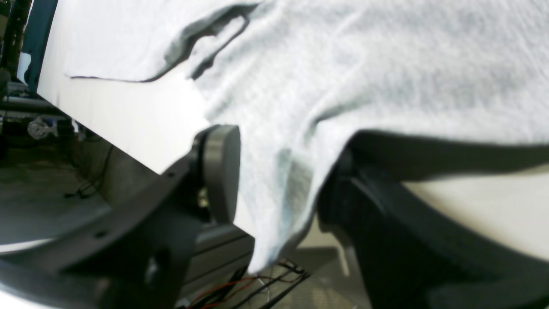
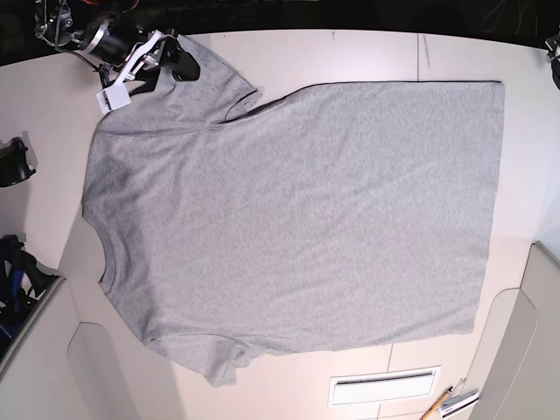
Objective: Fold the T-shirt properly
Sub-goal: 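Grasp the grey T-shirt's shoulder edge with both grippers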
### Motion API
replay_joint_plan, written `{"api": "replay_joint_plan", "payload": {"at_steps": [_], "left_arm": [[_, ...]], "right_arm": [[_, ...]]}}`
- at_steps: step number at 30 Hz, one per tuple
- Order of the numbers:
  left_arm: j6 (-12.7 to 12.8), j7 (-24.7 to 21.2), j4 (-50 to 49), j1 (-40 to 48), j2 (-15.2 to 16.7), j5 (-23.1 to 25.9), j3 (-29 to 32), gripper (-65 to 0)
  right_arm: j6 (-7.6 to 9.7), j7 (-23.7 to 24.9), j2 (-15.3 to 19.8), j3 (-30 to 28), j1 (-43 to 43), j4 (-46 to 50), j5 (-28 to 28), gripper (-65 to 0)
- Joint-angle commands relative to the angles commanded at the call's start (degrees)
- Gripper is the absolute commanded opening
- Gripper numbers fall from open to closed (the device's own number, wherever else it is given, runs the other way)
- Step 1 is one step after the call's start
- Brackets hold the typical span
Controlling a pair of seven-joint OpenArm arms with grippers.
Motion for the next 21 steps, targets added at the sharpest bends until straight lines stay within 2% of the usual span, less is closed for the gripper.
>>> {"api": "replay_joint_plan", "payload": {"at_steps": [8, 13, 17, 21], "left_arm": [[-5.7, 3.6, -12.5, -6.3, -2.0, -8.5, 0.1, -21.2], [-8.3, 5.0, -16.9, -7.9, -2.7, -10.5, 3.0, -21.2], [-8.4, 5.2, -17.1, -9.6, -3.7, -9.7, 7.2, -21.2], [-8.4, 5.2, -17.1, -10.7, -3.8, -9.3, 7.6, -21.2]], "right_arm": [[-0.02, 0.0, 0.0, 0.0, 0.0, 0.0, -0.9, -36.8], [0.0, 0.0, 0.0, 0.0, 0.0, 0.0, -0.9, -36.8], [0.0, 0.0, 0.0, 0.0, 0.0, 0.0, -1.0, -36.8], [-0.02, 0.0, 0.0, 0.0, 0.0, 0.0, -2.3, -36.8]]}}
